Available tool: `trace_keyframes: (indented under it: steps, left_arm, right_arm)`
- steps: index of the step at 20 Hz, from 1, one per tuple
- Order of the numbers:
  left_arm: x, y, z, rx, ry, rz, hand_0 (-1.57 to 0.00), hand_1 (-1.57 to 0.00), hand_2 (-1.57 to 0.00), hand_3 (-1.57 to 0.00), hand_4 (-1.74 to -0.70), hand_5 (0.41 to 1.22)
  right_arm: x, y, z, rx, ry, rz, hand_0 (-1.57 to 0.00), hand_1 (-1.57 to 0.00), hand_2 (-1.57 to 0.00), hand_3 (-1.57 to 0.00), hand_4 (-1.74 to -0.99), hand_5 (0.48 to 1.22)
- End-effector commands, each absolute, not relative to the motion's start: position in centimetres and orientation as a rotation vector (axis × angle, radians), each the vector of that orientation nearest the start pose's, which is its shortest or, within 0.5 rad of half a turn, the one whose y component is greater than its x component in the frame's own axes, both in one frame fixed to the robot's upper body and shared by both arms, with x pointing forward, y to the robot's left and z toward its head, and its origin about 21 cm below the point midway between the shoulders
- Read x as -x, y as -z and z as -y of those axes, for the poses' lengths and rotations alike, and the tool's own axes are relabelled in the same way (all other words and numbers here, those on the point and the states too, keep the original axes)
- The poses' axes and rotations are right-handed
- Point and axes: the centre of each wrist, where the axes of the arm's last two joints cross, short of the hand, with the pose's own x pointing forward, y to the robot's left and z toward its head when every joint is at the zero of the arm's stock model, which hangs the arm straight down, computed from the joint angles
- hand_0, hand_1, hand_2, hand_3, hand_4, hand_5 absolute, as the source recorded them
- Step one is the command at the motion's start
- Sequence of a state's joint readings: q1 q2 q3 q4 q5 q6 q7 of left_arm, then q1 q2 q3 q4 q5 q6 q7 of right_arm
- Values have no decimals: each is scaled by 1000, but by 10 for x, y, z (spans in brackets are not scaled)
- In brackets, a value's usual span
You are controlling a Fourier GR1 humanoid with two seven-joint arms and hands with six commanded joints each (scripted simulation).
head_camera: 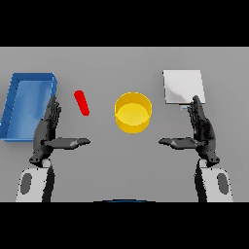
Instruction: Pick up the red beaker and tilt it to pour out 1 green nut into yellow bowl. Pick up the yellow bowl and place it on the metallic measuring scale.
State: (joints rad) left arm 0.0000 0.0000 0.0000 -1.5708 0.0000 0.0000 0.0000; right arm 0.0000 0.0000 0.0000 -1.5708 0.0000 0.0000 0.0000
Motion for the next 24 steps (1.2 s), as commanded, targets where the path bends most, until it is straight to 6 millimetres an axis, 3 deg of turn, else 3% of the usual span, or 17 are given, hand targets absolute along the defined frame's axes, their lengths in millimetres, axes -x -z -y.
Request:
trace_keyframes:
  steps: [1,6,8,10,13,17,24]
  left_arm:
    - [-248,3,-229,0,-1,1572,1,1,1,1,-1141,660]
    - [-240,3,-229,0,-3,1579,1,1,1,1,-1141,660]
    - [-218,-8,-229,-52,149,1647,1,1,1,1,-1143,660]
    - [-206,-16,-227,-75,205,1638,1,1,1,1,-1142,662]
    - [-209,-24,-222,-77,236,1596,1,1,1,1,-1138,655]
    - [-221,-16,-218,-70,251,1537,1,1,1,1,-1136,648]
    - [-272,6,-223,-74,268,1479,1,1,1,1,-1177,644]
  right_arm:
    - [-249,2,228,0,1,1571,1,1,1,1,-1071,578]
    - [-252,2,224,-1,-5,1571,1,1,1,1,-1071,578]
    - [-241,-5,222,174,-207,1697,1,1,1,1,-1072,577]
    - [-232,-7,221,240,-289,1716,1,1,1,1,-1064,577]
    - [-229,-9,219,220,-295,1709,1,1,1,1,-1103,592]
    - [-233,-13,219,179,-299,1732,1,1,1,1,-1163,624]
    - [-232,-14,225,127,-263,1715,1,1,1,1,-1220,626]
